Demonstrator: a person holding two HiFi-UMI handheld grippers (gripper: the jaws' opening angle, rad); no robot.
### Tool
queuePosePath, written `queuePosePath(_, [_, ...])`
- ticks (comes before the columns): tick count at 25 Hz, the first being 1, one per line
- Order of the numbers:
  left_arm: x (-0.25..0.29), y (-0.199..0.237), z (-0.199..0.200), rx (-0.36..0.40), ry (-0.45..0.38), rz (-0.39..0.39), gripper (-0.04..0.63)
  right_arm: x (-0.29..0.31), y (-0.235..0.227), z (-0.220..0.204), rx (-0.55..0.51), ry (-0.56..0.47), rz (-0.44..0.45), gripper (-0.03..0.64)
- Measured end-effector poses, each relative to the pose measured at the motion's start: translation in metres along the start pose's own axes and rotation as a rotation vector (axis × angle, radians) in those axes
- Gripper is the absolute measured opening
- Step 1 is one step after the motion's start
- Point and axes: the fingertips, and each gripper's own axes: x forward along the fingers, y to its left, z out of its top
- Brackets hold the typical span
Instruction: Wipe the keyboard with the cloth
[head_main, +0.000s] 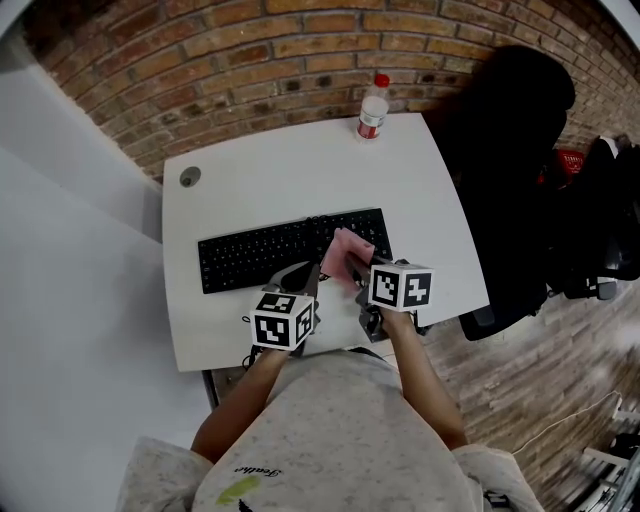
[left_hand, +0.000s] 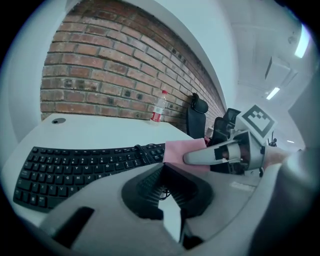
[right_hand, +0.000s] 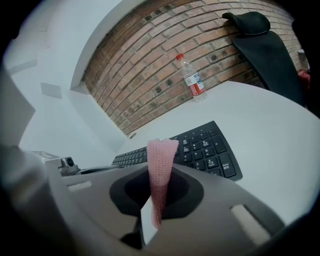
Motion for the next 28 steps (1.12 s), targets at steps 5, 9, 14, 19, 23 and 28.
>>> queuePosePath(5, [0.014,-0.015,0.002,0.006,0.01,-0.019,-0.003,-0.012,-0.019,0.003,0.003,-0.003,-0.027,0.026])
queuePosePath(9, [0.025,-0.027,0.002,0.008,0.012,-0.03,-0.003,-0.021,-0.034,0.005,0.008,-0.008,-0.041,0.026])
queuePosePath(14, [0.037,-0.04,0.003,0.013,0.012,-0.041,-0.003,-0.03,-0.049,0.008,0.007,-0.012,-0.052,0.026])
queuePosePath(19, [0.046,-0.052,0.003,0.013,0.013,-0.045,-0.003,-0.041,-0.064,0.01,0.003,-0.015,-0.066,0.026])
queuePosePath(23, [0.053,-0.06,0.003,0.013,0.009,-0.05,-0.003,-0.05,-0.077,0.012,-0.018,-0.018,-0.091,0.026])
queuePosePath(28, [0.055,-0.063,0.004,0.013,0.001,-0.048,-0.003,-0.061,-0.089,0.017,-0.044,-0.04,-0.128,0.026])
